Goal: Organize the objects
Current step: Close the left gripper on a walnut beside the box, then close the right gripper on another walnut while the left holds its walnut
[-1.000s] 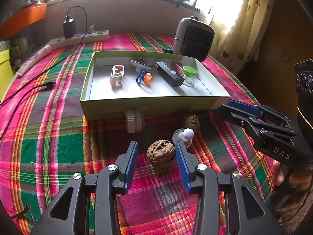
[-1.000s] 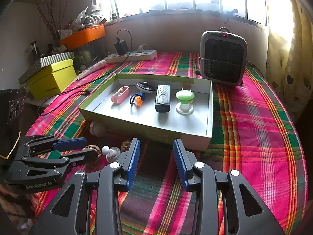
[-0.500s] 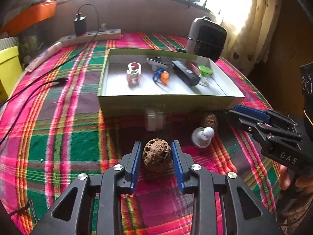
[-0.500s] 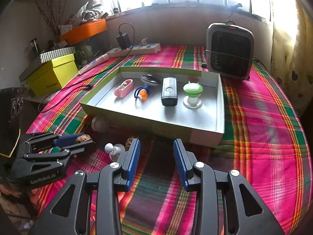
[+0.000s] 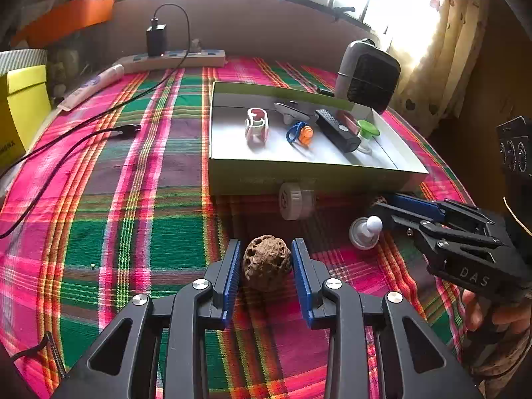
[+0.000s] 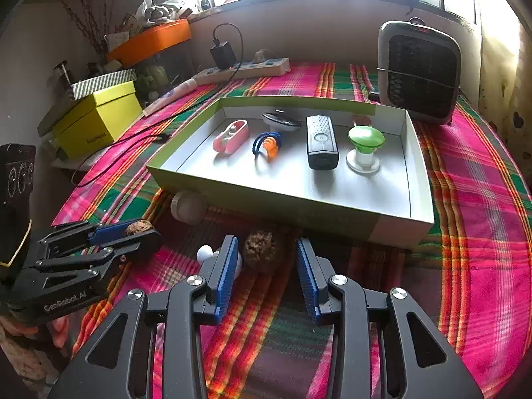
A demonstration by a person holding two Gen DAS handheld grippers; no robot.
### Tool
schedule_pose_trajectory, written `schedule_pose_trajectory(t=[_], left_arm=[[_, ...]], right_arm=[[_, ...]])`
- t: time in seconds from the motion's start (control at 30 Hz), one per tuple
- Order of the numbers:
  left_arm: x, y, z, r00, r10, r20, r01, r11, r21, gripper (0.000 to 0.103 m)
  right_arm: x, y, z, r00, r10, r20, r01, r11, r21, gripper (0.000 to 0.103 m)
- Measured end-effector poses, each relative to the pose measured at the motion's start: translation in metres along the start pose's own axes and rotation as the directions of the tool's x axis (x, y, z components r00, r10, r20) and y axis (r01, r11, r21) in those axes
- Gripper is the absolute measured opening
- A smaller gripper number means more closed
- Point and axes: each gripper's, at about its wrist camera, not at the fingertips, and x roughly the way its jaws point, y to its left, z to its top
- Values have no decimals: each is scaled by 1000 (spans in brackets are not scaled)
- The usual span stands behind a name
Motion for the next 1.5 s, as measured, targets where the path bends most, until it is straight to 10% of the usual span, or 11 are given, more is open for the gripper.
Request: schedule_pose_trajectory(t=[1.5], left_arm=[[1, 0, 0, 1000, 27, 3, -27, 1000, 12, 28]], right_arm=[[8, -5, 2, 998, -50, -38, 51, 999, 9, 32]])
